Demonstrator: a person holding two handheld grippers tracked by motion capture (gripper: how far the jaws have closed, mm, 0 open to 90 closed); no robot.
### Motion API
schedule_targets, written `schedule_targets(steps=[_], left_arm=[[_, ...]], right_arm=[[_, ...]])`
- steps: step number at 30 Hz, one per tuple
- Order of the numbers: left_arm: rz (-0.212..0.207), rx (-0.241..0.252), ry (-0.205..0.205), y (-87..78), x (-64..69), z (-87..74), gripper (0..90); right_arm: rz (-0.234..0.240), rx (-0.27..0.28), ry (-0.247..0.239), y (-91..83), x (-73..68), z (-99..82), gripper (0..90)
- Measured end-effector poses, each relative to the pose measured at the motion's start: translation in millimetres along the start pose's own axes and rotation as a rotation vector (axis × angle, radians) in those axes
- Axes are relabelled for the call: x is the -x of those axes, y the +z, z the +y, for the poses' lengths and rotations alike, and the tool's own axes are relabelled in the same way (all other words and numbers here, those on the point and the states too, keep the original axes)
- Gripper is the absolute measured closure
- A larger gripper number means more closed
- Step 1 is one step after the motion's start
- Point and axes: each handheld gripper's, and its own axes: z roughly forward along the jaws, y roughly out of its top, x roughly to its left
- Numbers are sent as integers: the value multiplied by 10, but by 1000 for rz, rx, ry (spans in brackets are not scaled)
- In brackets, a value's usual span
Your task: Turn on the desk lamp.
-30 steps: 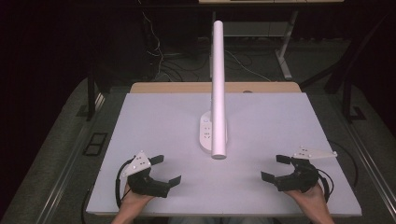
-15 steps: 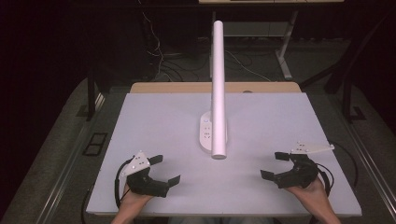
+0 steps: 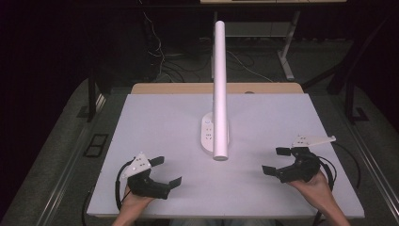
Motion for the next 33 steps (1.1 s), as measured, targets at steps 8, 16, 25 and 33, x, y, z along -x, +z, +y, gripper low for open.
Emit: schedule_targets(steps=[8,16,25,33], left_arm=[[-1,-3,2,3,2,-1,0],[-1,-5,-2,4,8,-4,0],[-1,-5,0,7,11,-5,0],[-2,-7,2,11,12,-6,0]], right_arm=[[14,-15,1,35,52,139,3],[15,-27,-1,107,111,258,3],[12,-44,-2,204,149,382,3],[11,-62,-4,294,193,466,3]])
